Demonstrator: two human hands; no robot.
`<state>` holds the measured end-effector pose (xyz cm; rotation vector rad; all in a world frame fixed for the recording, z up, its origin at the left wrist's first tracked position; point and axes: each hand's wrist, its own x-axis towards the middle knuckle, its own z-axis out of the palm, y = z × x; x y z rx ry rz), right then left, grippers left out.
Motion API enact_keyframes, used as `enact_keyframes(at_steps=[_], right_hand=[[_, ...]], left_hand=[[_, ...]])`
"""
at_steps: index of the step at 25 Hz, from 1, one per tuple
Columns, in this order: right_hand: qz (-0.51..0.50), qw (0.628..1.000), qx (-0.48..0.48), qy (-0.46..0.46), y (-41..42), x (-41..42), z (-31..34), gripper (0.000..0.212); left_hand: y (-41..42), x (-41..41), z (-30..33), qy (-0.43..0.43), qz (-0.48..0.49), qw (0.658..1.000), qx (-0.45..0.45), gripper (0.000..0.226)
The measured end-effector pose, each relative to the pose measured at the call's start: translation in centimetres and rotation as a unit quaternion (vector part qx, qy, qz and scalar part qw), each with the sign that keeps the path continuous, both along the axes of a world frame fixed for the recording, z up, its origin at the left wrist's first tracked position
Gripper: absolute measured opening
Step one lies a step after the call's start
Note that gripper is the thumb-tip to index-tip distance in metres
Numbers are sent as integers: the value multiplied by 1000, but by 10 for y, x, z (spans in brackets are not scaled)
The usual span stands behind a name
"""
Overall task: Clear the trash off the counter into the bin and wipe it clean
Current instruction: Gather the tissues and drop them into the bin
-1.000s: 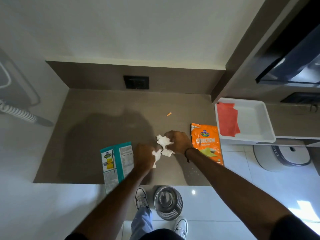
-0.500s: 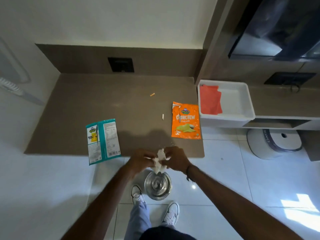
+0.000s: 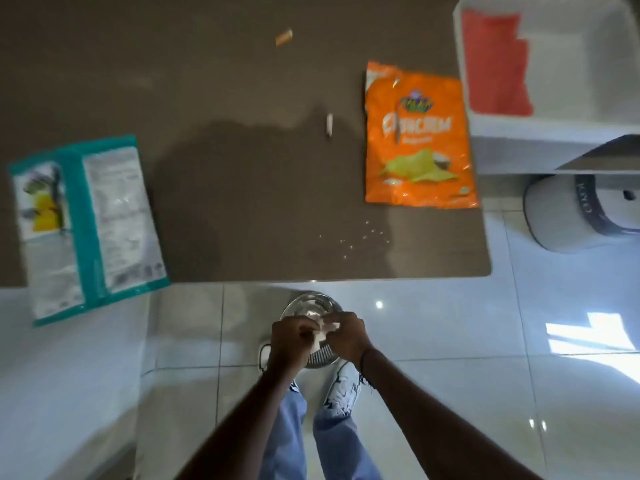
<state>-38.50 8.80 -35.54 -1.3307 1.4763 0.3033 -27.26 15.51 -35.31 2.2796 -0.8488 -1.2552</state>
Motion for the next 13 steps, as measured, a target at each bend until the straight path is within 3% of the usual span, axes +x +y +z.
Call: enact_keyframes(at_steps=[3, 6, 13], right_hand=[[7, 1000, 25, -5, 12, -12, -55, 45], [-7, 1000, 2, 26, 28, -31, -52, 44], [-9, 1000, -16, -10, 38, -26, 99, 19]], left_hand=[[24, -5, -67, -15, -7, 1000, 14, 39], [48, -5, -72, -27, -30, 998, 37, 46], [49, 2, 84, -49, 53, 997, -8, 16]])
